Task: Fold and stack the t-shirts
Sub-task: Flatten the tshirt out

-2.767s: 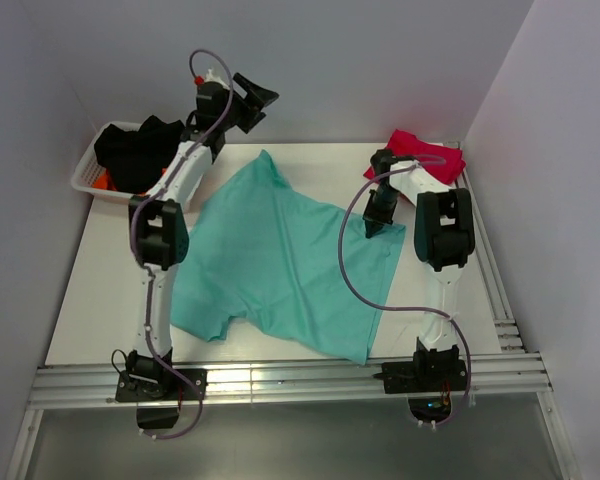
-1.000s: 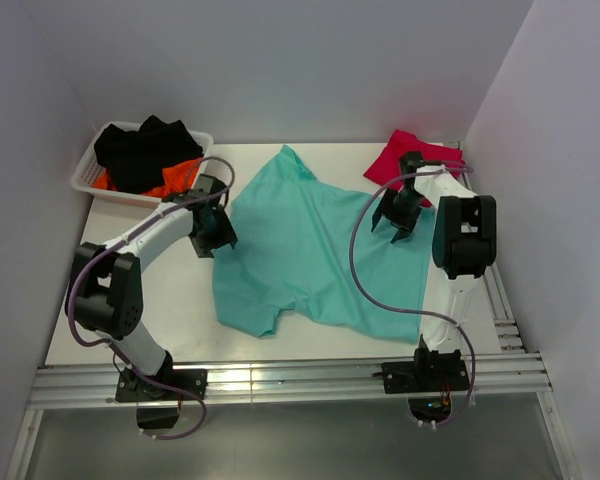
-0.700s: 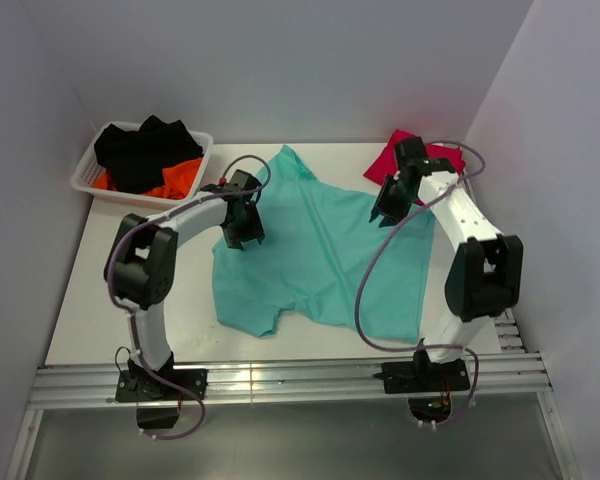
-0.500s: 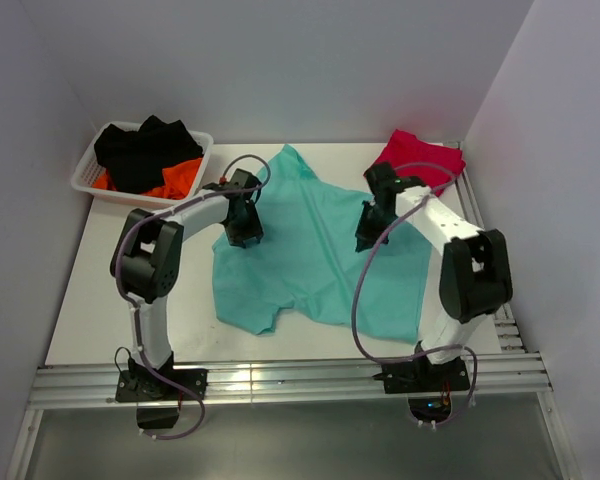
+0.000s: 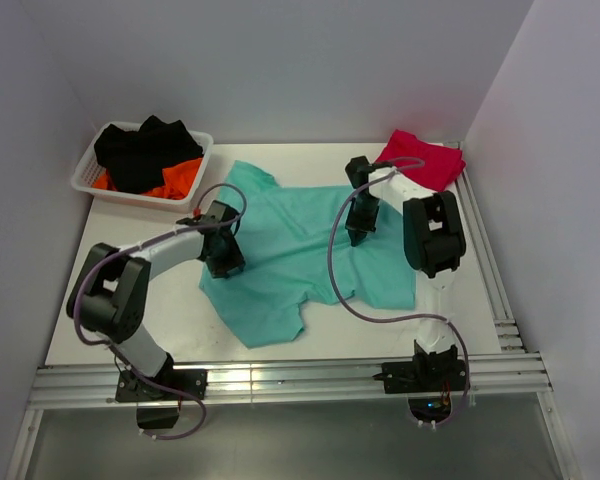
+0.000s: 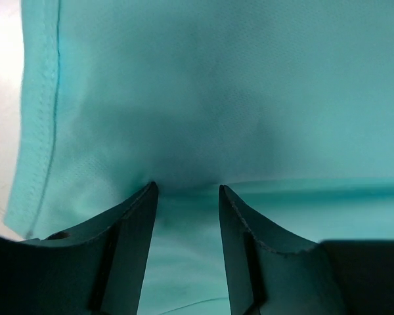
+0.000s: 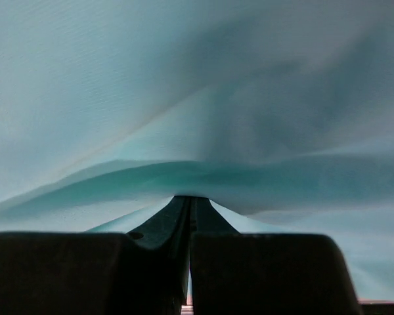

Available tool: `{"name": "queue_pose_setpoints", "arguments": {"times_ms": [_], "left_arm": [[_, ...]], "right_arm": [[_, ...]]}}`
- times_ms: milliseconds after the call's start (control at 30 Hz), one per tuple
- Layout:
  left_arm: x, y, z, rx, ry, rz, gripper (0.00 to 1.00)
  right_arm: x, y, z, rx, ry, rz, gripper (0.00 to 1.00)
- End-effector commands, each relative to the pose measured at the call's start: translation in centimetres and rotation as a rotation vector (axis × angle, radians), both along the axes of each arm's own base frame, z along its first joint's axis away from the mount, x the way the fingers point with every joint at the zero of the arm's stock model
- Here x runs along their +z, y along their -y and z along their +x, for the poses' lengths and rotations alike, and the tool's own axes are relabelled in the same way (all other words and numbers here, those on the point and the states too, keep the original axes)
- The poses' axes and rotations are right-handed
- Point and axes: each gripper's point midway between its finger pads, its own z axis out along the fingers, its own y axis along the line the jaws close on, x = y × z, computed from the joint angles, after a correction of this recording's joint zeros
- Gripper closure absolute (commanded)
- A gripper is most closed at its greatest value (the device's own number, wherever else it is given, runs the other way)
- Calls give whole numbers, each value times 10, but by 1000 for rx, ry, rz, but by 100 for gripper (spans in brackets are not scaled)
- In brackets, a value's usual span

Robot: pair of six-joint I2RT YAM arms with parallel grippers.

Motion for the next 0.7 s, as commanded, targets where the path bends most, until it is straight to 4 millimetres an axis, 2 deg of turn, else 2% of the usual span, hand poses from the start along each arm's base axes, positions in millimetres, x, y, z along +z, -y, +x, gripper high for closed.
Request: {"name": "queue_pose_setpoints", "arguments": {"times_ms": [0, 100, 233, 267, 467, 533, 633, 667], "left_arm": [[-18, -47, -53, 87, -141, 98, 50], [-13, -76, -56, 138, -128, 105, 50], [-5, -90, -42, 155, -101, 115, 49], [1, -89, -30, 155, -80, 110, 49], [12, -80, 24, 121, -53, 100, 50], [8, -78, 33, 108, -64, 102, 51], [29, -71, 58, 98, 6, 78, 53], [36, -69, 62, 98, 26, 72, 52]], "right_arm": [[-1, 17, 20, -5, 16, -80, 100], [0, 13, 16, -10, 7, -60, 100], [1, 6, 3, -32, 13, -5, 100], [1, 5, -9, -39, -3, 9, 100], [4, 4, -39, -54, 3, 32, 100], [4, 4, -44, -45, 6, 29, 100], [14, 11, -47, -32, 24, 0, 100], [25, 12, -45, -28, 53, -1, 100]]}}
